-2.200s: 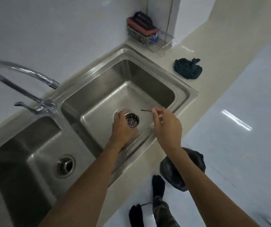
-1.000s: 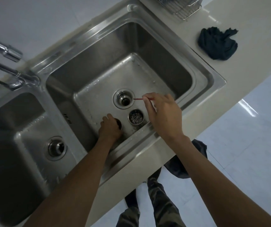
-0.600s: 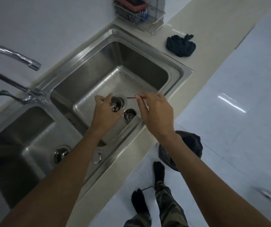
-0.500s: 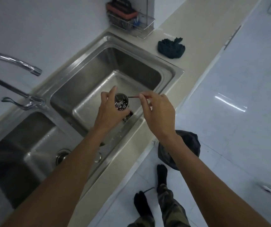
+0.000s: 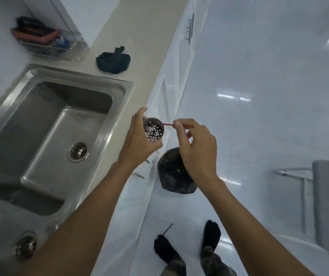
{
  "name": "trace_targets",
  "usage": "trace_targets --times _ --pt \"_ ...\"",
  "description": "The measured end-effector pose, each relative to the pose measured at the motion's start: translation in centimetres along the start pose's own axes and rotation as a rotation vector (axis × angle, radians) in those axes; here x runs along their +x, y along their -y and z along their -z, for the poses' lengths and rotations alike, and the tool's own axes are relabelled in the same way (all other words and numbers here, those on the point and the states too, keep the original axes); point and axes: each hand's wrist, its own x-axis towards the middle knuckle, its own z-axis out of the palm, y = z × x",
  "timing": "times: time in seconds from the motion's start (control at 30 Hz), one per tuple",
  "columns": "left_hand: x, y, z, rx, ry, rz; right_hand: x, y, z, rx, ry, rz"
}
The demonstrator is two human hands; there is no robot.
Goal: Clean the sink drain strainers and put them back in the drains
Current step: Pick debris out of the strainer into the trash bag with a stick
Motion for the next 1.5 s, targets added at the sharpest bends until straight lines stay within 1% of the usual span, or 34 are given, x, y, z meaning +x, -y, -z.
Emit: trace_targets --times 0.1,0.17,0.23,0.33,0.43,0.57,0.63,0.77,0.8,0.9,0.93,1.0,1.07,1.13,1.2,1.33,1.43,1.5 --pt "0.8 -0.4 -6.8 -0.053 0.087 0.019 -0.6 -6.5 1.1 -0.016 0.032 -0.065" --pt "1.1 0.4 -11.2 -0.080 0.103 0.050 -1.1 -11.0 1.0 -0.027 0.070 -0.101" --pt "1.0 1.9 -15.1 -0.088 0.116 0.070 -1.8 -15.5 0.0 -0.028 0.109 -0.141" --pt "-0.1 5.8 -20.4 -0.086 0.182 0.092 -3.2 -22.0 -2.6 0.004 0.139 -0.214" --pt "-1.6 8.9 -23.0 -0.040 0.220 0.103 -4.7 -26.5 -4.8 -0.015 0.132 -0.266" --pt "-2.3 13.7 -25.9 0.004 0.271 0.107 -6.6 -31.4 -7.9 -0.138 0.084 -0.322" --pt "-2.2 16.1 -27.0 0.037 0.281 0.104 -7.6 -32.9 -9.5 -0.130 0.089 -0.318" --pt "-2.1 20.1 -28.8 0.091 0.297 0.065 -9.7 -35.0 -12.8 -0.116 0.215 -0.302" --pt "-2.1 20.9 -29.1 0.106 0.294 0.058 -9.8 -35.6 -13.5 -0.132 0.209 -0.328" --pt "-2.1 23.1 -29.7 0.145 0.287 0.044 -9.6 -37.2 -15.1 -0.126 0.110 -0.389" --pt "-2.2 23.7 -29.9 0.148 0.293 0.045 -9.7 -37.4 -15.7 -0.108 0.111 -0.372" --pt "-2.5 24.7 -30.3 0.135 0.302 0.050 -10.4 -37.4 -17.0 -0.089 0.183 -0.309" --pt "-2.9 25.5 -30.7 0.128 0.304 0.048 -11.0 -37.7 -17.8 -0.117 0.223 -0.302" --pt "-3.2 26.4 -31.0 0.129 0.306 0.043 -10.9 -38.8 -18.0 -0.163 0.170 -0.351" --pt "-3.5 27.2 -31.3 0.135 0.311 0.042 -10.9 -39.6 -18.2 -0.154 0.130 -0.374" --pt "-4.1 28.3 -32.1 0.139 0.318 0.063 -12.4 -39.7 -19.5 -0.166 0.227 -0.281" --pt "-4.5 29.1 -32.8 0.176 0.327 0.057 -12.8 -40.8 -20.1 -0.246 0.235 -0.352" --pt "-4.7 29.7 -33.3 0.193 0.333 0.073 -13.2 -41.2 -20.5 -0.251 0.214 -0.339"
